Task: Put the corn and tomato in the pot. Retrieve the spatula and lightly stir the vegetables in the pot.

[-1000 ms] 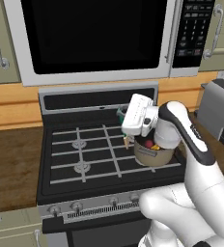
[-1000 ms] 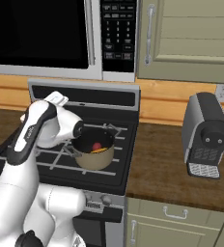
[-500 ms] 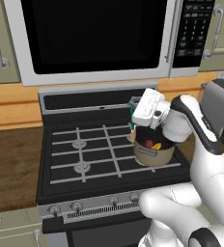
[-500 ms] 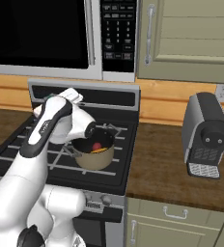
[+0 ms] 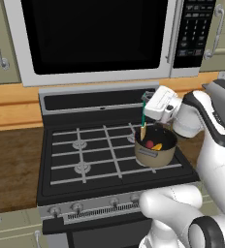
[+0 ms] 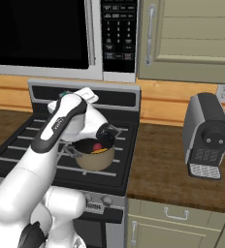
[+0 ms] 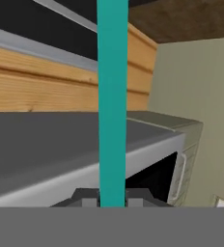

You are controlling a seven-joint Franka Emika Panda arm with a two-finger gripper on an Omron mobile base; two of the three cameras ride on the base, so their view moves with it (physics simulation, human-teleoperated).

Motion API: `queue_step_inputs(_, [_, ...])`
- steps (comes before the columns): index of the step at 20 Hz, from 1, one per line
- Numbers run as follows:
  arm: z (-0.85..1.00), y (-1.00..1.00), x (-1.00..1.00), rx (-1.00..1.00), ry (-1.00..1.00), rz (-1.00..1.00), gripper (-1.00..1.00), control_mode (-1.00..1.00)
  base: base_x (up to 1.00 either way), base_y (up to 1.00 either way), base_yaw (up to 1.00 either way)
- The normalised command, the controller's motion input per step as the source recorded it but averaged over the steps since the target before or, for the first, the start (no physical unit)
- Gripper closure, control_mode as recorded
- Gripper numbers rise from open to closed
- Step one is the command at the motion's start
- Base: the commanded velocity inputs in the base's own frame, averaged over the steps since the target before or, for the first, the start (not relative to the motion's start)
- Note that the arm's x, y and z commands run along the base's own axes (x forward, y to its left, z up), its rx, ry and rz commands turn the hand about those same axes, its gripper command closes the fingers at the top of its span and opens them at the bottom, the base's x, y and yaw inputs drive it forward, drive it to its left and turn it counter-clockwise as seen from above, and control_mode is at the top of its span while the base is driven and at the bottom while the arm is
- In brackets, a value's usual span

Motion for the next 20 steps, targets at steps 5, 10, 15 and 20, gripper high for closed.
queue_step_inputs(5, [0.00, -0.65, 0.04, 0.02, 0.05, -0.05, 1.00, -1.00, 0.00, 0.00, 0.00])
queue_step_inputs(10, [-0.10, -0.54, 0.12, 0.00, 0.01, -0.01, 1.00, -1.00, 0.00, 0.00, 0.00])
queue_step_inputs(15, [-0.20, -0.39, 0.14, 0.00, 0.01, 0.00, 1.00, -1.00, 0.00, 0.00, 0.00])
queue_step_inputs(20, [-0.35, -0.18, 0.03, 0.00, 0.02, 0.00, 1.00, -1.00, 0.00, 0.00, 0.00])
